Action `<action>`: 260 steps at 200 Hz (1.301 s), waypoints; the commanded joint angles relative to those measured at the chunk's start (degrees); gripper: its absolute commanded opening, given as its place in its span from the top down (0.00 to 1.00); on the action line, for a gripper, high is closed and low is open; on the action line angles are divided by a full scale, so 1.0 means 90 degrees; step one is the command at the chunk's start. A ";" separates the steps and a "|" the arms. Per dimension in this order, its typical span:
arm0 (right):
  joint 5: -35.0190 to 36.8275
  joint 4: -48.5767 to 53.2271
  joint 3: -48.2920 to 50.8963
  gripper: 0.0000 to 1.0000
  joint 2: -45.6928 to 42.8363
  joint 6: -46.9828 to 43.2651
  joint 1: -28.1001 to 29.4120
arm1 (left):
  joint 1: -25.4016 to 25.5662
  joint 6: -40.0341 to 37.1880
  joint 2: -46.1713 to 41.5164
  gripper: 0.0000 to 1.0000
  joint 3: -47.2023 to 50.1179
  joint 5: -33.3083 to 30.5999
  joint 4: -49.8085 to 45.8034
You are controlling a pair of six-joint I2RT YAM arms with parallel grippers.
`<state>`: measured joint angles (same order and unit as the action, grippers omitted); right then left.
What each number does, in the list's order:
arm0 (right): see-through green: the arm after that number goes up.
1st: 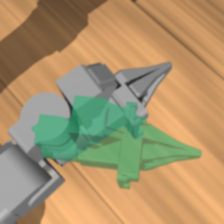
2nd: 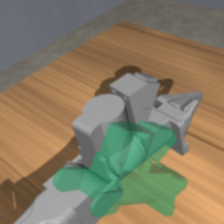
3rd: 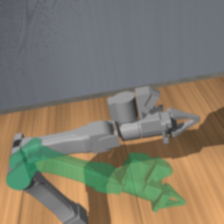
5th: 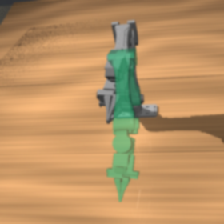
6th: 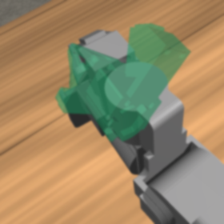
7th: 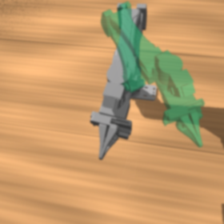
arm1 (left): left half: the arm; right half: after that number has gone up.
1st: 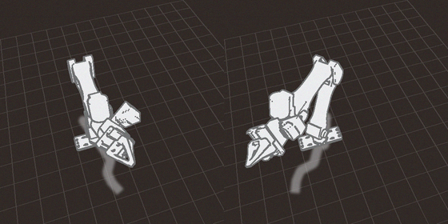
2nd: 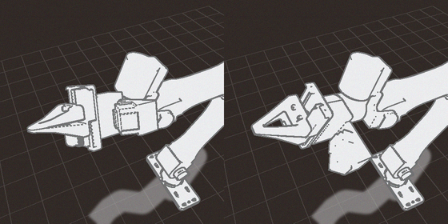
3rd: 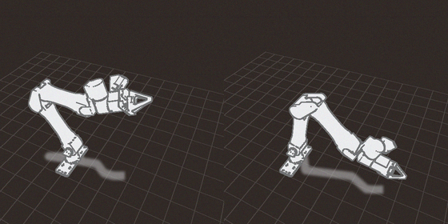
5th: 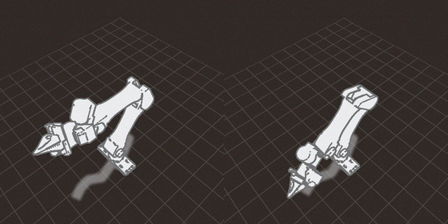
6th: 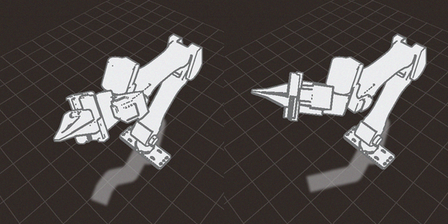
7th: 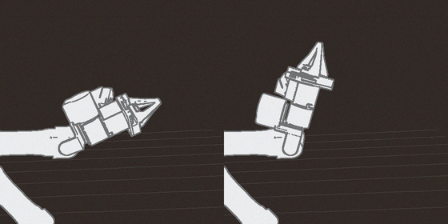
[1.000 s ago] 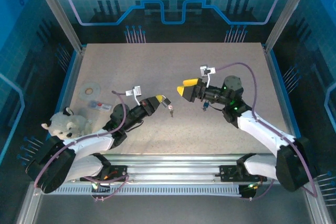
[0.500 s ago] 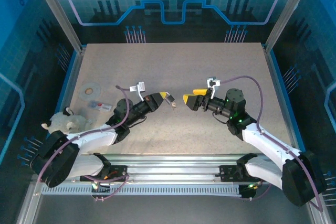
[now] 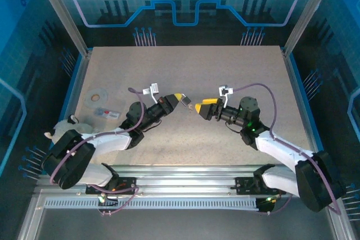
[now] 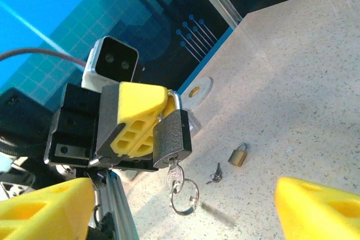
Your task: Lock with the key
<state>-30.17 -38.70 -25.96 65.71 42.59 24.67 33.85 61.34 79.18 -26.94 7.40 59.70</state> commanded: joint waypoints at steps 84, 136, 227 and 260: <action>-0.0279 -0.0701 -0.0011 0.40 0.0423 0.0433 -0.0057 | -0.0036 0.0730 0.0660 1.00 -0.0093 0.0067 0.1511; -0.0421 -0.0819 -0.0104 0.48 0.0654 0.0603 -0.0055 | -0.0031 0.0800 0.0778 1.00 -0.0009 0.0037 0.1693; -0.0501 -0.1036 -0.0129 0.59 0.0905 0.0815 -0.0023 | -0.0007 0.0916 0.0993 1.00 -0.0001 0.0038 0.1960; -0.0504 -0.1077 -0.0146 0.61 0.0906 0.0833 0.0002 | 0.0011 0.0919 0.1053 1.00 0.0014 0.0028 0.2030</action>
<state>-33.71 -45.36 -25.91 73.73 49.58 24.69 33.85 68.95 87.72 -26.94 7.38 72.82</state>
